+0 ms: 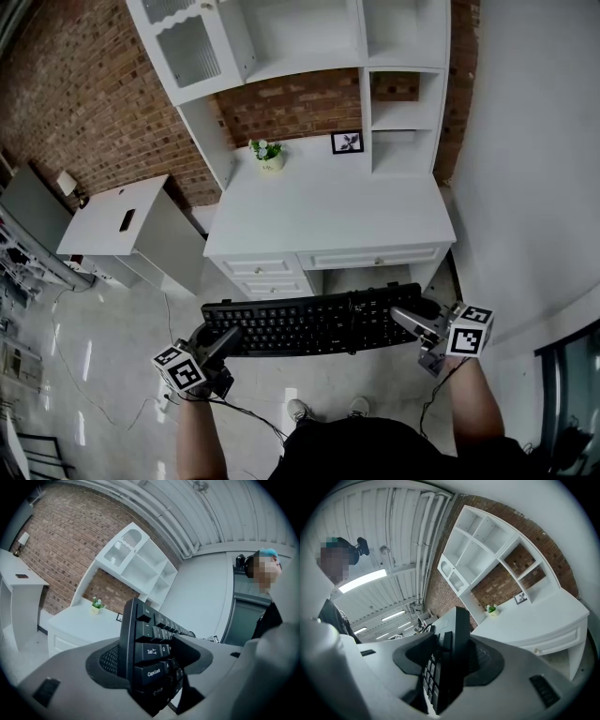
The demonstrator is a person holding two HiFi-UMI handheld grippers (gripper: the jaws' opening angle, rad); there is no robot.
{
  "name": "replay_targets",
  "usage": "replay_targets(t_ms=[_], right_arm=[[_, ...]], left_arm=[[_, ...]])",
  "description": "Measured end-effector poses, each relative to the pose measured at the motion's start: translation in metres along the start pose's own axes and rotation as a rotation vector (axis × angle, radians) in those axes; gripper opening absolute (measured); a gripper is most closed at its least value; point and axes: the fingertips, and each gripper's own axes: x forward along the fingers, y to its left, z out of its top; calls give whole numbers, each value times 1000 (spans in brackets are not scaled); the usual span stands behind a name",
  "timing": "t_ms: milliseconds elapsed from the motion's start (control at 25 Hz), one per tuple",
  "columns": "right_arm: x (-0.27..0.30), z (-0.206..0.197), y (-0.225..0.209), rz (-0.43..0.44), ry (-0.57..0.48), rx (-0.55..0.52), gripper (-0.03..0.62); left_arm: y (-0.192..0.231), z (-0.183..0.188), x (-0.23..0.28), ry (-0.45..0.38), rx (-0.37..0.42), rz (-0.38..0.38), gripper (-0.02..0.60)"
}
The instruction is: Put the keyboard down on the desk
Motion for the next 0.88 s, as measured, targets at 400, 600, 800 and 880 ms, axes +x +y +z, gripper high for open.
replay_targets(t_ms=[400,600,800,880], right_arm=[[-4,17,-6,3,-10,-15,204],[-12,22,-11,1,-19,-21,204],[-18,27,-12,-9,-35,-24,204],[-19,27,-13,-12,-42,-24,202]], left_arm=[[-6,9,14,-10,8,-1,316],[-12,8,24,-12,11,-10,316],[-16,13,32,-10,23,-25,316],[-16,14,34,-13,29,-37,316]])
